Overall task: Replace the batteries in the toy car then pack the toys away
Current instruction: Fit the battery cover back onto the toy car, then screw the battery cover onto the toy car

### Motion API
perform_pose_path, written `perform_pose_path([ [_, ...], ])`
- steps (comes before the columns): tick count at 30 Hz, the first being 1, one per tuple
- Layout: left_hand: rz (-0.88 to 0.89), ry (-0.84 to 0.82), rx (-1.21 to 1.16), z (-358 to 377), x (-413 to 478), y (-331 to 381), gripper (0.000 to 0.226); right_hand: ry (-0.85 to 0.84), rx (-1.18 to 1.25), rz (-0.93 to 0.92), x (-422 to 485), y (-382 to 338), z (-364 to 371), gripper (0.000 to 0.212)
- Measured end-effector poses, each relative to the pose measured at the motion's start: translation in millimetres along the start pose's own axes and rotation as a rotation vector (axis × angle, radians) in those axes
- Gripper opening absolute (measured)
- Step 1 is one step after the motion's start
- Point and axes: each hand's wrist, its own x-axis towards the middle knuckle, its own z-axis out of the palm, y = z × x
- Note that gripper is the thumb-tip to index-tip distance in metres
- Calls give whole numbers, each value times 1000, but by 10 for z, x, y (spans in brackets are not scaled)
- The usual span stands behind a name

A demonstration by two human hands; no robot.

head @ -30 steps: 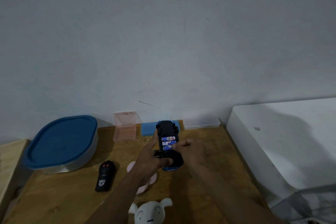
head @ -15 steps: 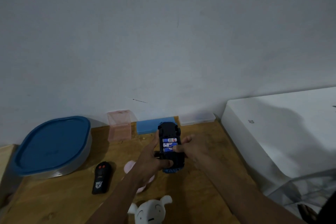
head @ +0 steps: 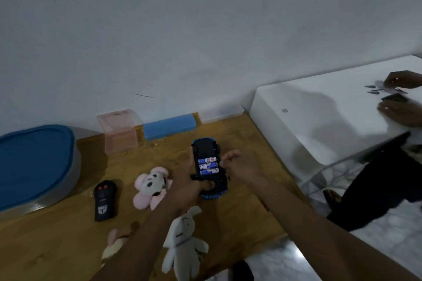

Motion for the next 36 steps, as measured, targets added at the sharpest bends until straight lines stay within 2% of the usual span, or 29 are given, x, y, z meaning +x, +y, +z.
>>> perform_pose_path([
  [4, -19, -1, 5, 326, -4, -78, 83, -20, -84, -31, 10, 245, -297, 16],
  [8, -42, 19, 3, 717, 5, -103, 99, -65, -246, -117, 111, 511, -668, 19],
  [12, -137, 108, -42, 1073, -12, -190, 100, -146, -470, -170, 217, 827, -1046, 20],
  [16, -198, 178, 9, 1281, -24, -279, 114, -270, -659, -204, 302, 1174, -1298, 20],
  [20, -203, 254, -30, 1407, -108, -350, 109, -368, -779, -264, 304, 1362, -1341, 33],
  [24, -227, 292, -82, 1448, -218, -455, 112, -363, -897, -353, 355, 1481, -1238, 50],
  [28, -218, 304, -73, 1475, -275, -462, 103, -338, -927, -373, 396, 1568, -1174, 59],
  [32, -212, 310, -56, 1503, -280, -450, 106, -313, -905, -390, 393, 1582, -1175, 62],
  [34, -231, 306, -81, 1502, -266, -496, 107, -314, -857, -360, 396, 1597, -1188, 58],
  [36, -240, 288, -81, 1496, -265, -522, 110, -293, -760, -322, 395, 1617, -1207, 46],
])
